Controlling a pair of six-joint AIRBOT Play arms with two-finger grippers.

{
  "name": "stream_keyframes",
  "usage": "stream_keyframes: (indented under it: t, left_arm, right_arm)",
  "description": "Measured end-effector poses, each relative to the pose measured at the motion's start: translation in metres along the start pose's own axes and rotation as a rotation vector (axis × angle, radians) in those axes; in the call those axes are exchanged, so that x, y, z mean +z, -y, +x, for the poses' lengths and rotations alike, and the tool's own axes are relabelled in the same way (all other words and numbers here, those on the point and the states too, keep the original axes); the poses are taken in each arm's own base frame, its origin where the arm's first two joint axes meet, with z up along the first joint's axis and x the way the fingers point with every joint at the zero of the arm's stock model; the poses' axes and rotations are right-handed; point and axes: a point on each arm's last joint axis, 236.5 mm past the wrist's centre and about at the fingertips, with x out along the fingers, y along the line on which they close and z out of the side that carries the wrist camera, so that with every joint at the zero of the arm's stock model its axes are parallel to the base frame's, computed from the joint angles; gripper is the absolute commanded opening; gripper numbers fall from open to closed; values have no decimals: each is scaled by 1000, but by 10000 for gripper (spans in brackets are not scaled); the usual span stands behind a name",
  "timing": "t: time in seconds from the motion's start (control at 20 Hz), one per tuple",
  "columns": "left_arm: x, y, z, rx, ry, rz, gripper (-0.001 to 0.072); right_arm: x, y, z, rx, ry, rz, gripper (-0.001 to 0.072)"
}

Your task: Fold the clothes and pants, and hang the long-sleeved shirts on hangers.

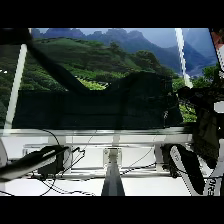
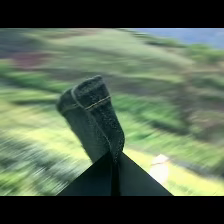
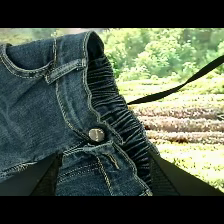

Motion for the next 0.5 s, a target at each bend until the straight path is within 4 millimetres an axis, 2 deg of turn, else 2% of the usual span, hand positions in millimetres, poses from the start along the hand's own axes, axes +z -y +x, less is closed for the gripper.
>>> stream_keyframes:
  t: [0.05, 0.15, 0.25, 0.35, 0.5]
  left_arm:
    - [-10, -9, -17, 35, -35, 9, 19]
    - [-30, -21, -34, 84, -112, 18, 20]
    - [-49, -27, -30, 110, -199, 21, 20]
    - [-66, -29, -7, 118, -294, 26, 20]
    - [-88, -28, 49, 115, -414, 41, 21]
  right_arm:
    - [0, 0, 0, 0, 1, 0, 594]
    - [1, 0, 0, -1, 4, 0, 595]
    - [1, 0, 0, -2, 5, 0, 595]
    - [1, 0, 0, -2, 5, 0, 595]
    - [2, 1, 0, -2, 6, 0, 595]
